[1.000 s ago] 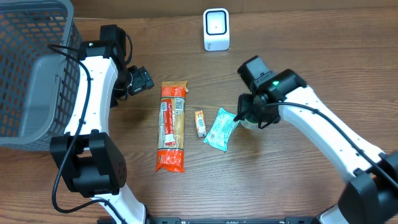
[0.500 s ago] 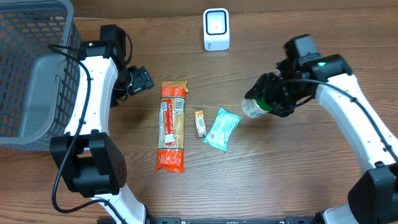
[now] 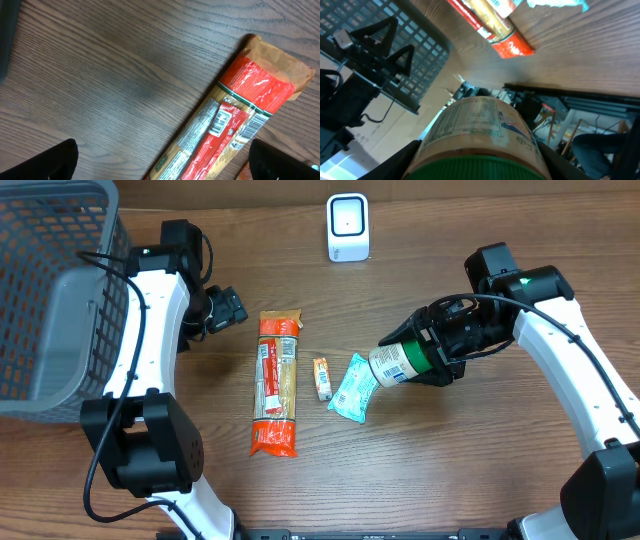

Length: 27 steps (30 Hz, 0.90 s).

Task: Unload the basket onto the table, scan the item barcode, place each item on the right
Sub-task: 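Lift the jar with the right gripper and rotate it sideways, then carry the jar with the right gripper toward the white scanner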

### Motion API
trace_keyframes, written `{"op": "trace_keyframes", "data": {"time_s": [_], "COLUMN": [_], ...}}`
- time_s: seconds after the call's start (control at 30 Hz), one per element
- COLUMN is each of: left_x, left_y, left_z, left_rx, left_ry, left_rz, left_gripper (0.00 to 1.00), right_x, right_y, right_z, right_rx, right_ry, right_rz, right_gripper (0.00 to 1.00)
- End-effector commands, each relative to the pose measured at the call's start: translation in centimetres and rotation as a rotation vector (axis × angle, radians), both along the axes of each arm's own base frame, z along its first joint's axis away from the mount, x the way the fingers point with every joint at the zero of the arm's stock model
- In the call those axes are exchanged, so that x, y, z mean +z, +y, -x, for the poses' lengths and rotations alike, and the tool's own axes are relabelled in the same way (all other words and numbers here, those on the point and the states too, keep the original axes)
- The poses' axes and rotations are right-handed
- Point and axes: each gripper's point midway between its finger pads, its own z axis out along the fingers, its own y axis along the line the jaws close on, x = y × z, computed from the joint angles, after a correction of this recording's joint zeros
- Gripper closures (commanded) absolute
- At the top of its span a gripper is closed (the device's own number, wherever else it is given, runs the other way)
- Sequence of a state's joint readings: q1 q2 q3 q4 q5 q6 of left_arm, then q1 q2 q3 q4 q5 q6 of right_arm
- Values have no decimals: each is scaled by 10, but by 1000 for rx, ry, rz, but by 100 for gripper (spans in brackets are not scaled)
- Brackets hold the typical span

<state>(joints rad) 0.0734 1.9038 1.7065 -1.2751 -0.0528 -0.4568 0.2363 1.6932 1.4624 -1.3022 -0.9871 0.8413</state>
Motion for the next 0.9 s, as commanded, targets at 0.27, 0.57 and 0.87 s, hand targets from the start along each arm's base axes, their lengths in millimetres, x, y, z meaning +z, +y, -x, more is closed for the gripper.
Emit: {"op": "trace_keyframes", "data": {"time_s": [0.27,0.57,0.87], "left_x": [6,6,6], "left_y": [-4,-4,-4], "left_z": [0,1,1], "left_rx": [-19,-18,-18], "left_ry": [-17,-16,-16], "left_rz": [-3,-3,-3], "left_gripper": [0,0,0], "right_x": [60,64,65], "right_y": [18,19,19], "right_z": [9,10,10], "right_rx": [10,13,15], "right_ry": [86,91,92], "right_rz": [-299,-320,-327], "right_gripper": [96,96,96]}}
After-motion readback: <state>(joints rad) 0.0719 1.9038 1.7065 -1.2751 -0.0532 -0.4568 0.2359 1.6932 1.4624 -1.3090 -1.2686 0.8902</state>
